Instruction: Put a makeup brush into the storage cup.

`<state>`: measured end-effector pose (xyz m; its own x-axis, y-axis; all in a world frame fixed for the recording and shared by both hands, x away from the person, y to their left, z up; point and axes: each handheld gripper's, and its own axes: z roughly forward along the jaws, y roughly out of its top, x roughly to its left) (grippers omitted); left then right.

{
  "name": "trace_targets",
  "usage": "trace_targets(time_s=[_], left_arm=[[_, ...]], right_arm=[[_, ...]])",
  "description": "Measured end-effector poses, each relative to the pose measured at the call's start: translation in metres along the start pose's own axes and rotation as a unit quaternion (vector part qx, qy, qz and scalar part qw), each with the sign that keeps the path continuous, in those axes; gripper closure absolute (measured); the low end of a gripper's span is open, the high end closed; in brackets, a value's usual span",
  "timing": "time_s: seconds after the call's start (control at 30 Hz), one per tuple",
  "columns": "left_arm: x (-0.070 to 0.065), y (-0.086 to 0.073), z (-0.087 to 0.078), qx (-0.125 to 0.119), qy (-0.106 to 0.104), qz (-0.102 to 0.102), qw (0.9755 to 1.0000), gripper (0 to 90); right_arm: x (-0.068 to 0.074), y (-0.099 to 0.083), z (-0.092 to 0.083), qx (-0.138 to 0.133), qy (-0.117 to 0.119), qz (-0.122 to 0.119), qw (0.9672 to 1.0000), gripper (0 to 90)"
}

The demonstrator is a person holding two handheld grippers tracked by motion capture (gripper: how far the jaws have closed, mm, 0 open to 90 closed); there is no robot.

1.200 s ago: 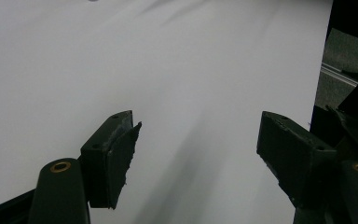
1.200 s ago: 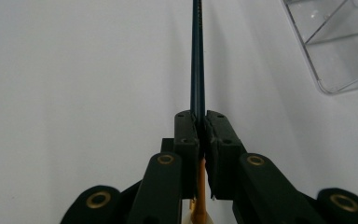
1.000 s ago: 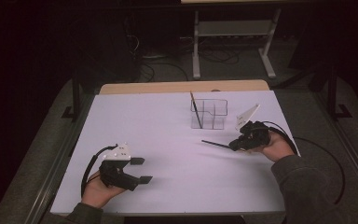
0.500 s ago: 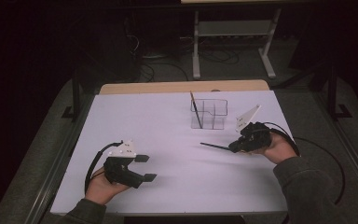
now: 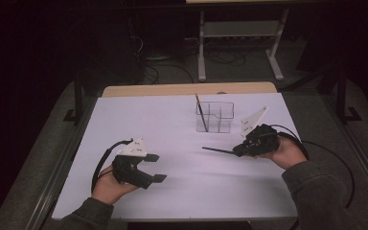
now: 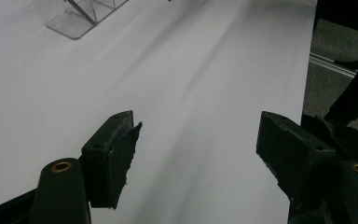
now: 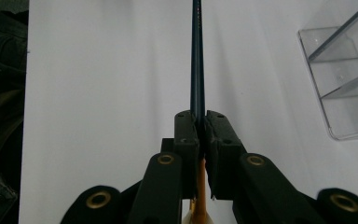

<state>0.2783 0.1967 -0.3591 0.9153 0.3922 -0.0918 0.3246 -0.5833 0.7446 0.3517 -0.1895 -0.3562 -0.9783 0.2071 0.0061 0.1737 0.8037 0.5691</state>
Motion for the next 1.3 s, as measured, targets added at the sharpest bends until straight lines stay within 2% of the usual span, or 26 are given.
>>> trace_targets(time_s=[0.33, 0.8, 1.13, 1.17, 1.3], left_arm=[[-0.003, 0.015, 0.003, 0.002, -0.006, 0.011, 0.9999, 28.0], [-0.007, 0.037, 0.011, 0.011, -0.013, 0.031, 0.9994, 28.8], [-0.009, 0.045, 0.017, 0.019, -0.022, 0.041, 0.9987, 31.1], [-0.010, 0.045, 0.018, 0.017, -0.024, 0.037, 0.9989, 31.1], [-0.010, 0.047, 0.019, 0.019, -0.027, 0.039, 0.9987, 31.9]], right_arm=[[0.011, 0.012, 0.000, 0.000, 0.006, -0.021, 0.9998, 83.2], [0.022, 0.034, 0.008, 0.002, 0.027, -0.053, 0.9982, 83.2], [0.032, 0.050, 0.014, 0.009, 0.039, -0.081, 0.9959, 83.2], [0.032, 0.051, 0.014, 0.009, 0.039, -0.085, 0.9956, 83.2], [0.035, 0.058, 0.016, 0.011, 0.044, -0.092, 0.9947, 83.2]])
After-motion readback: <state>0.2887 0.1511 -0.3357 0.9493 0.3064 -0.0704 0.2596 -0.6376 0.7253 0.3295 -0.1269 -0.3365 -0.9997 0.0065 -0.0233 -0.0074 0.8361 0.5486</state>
